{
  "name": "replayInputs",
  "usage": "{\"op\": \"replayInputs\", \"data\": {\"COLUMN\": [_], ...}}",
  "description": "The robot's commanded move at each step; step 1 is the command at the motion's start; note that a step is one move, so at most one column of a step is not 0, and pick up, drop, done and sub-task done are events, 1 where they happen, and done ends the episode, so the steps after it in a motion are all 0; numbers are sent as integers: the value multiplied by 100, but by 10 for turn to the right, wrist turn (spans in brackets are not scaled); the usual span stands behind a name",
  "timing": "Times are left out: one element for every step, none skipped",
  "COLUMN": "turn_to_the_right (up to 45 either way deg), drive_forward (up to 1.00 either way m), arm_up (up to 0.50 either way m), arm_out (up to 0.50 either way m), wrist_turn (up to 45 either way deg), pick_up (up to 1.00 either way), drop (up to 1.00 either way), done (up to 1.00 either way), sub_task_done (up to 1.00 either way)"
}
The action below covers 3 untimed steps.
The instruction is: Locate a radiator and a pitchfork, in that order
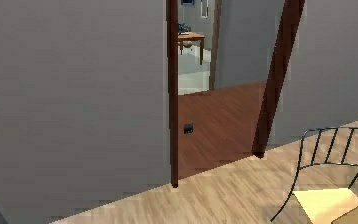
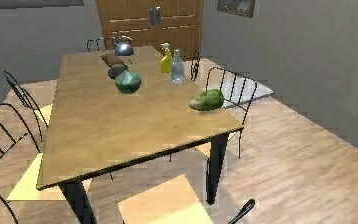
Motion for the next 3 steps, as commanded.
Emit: {"op": "replayInputs", "data": {"turn_to_the_right": [30,0,120], "drive_forward": [0,5,0], "arm_up": [0,0,0], "arm_out": [0,0,0], "wrist_turn": [0,0,0], "pick_up": [0,0,0], "drop": [0,0,0], "done": [0,0,0], "sub_task_done": [0,0,0]}}
